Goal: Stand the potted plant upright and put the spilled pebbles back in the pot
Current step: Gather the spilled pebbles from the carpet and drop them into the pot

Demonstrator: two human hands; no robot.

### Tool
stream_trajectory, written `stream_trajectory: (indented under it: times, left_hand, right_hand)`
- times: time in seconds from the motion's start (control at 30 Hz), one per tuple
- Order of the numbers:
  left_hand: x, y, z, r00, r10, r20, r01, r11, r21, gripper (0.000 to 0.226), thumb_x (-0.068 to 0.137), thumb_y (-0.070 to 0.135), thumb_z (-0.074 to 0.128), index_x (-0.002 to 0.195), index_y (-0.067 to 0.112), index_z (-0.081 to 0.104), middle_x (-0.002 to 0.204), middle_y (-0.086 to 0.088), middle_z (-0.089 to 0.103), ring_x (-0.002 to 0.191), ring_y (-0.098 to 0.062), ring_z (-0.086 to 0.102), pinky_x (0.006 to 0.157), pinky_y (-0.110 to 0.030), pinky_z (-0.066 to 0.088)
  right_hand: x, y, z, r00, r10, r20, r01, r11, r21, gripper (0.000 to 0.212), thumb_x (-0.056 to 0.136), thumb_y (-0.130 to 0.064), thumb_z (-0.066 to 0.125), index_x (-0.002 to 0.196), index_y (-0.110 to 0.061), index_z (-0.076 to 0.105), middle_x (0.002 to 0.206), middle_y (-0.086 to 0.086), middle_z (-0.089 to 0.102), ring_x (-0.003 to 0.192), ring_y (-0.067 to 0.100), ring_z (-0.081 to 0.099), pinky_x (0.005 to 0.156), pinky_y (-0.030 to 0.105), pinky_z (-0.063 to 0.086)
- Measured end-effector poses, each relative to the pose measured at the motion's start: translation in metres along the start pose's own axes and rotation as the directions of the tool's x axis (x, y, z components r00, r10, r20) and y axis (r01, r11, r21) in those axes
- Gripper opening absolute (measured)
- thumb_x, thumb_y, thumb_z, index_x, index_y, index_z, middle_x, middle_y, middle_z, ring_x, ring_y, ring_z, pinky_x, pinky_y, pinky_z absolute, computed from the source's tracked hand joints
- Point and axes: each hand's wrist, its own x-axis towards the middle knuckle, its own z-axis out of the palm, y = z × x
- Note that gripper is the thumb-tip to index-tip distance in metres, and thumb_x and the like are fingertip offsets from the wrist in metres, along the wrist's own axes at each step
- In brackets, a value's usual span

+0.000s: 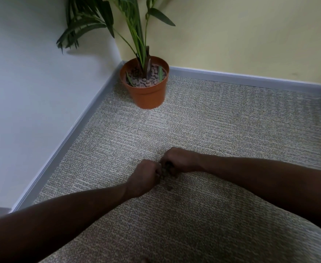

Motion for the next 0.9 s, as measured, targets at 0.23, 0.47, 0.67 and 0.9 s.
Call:
stream_trajectory:
  times: [0.23, 0.47, 0.67, 0.9]
  left_hand:
    - [0.005, -0.013, -0.004, 0.997, -0.054, -0.06, 0.041, 0.978, -0.206, 0.013, 0.062, 0.009, 0.079, 0.07, 0.019, 0.078, 0.068, 0.003, 0.076, 0.061, 0.008, 0.061, 0.058, -0.002, 0.037]
    - [0.002, -0.021, -0.004, 0.939, -0.339, 0.054, 0.301, 0.735, -0.607, 0.009, 0.069, 0.004, 0.08, 0.074, 0.011, 0.077, 0.067, -0.013, 0.073, 0.057, -0.017, 0.069, 0.057, -0.027, 0.059]
    - [0.005, -0.02, -0.015, 0.869, -0.424, 0.254, 0.384, 0.257, -0.887, 0.009, 0.077, -0.004, 0.072, 0.085, 0.0, 0.071, 0.079, -0.02, 0.073, 0.065, -0.024, 0.071, 0.059, -0.03, 0.06]
    - [0.019, -0.024, -0.034, 0.86, -0.432, 0.272, 0.346, 0.1, -0.933, 0.016, 0.076, -0.006, 0.071, 0.091, 0.0, 0.07, 0.08, -0.012, 0.076, 0.074, -0.022, 0.074, 0.062, -0.028, 0.06]
  right_hand:
    - [0.002, 0.012, 0.001, 0.993, 0.096, -0.068, -0.082, 0.979, 0.186, 0.026, 0.068, -0.004, 0.073, 0.094, -0.007, 0.074, 0.093, 0.009, 0.076, 0.082, 0.013, 0.065, 0.073, 0.023, 0.045]
    - [0.008, 0.027, -0.004, 0.969, 0.223, -0.102, -0.172, 0.915, 0.365, 0.022, 0.071, -0.007, 0.078, 0.092, -0.009, 0.076, 0.082, 0.003, 0.074, 0.068, 0.001, 0.06, 0.06, -0.001, 0.038]
    - [0.022, 0.035, -0.011, 0.951, 0.31, -0.021, -0.232, 0.753, 0.616, 0.019, 0.075, -0.006, 0.076, 0.093, -0.002, 0.073, 0.09, 0.02, 0.075, 0.064, 0.006, 0.067, 0.069, 0.023, 0.058]
    - [0.027, 0.029, -0.027, 0.925, 0.368, 0.093, -0.291, 0.531, 0.796, 0.017, 0.08, 0.004, 0.069, 0.096, 0.008, 0.068, 0.087, 0.019, 0.069, 0.07, 0.017, 0.066, 0.064, 0.024, 0.06]
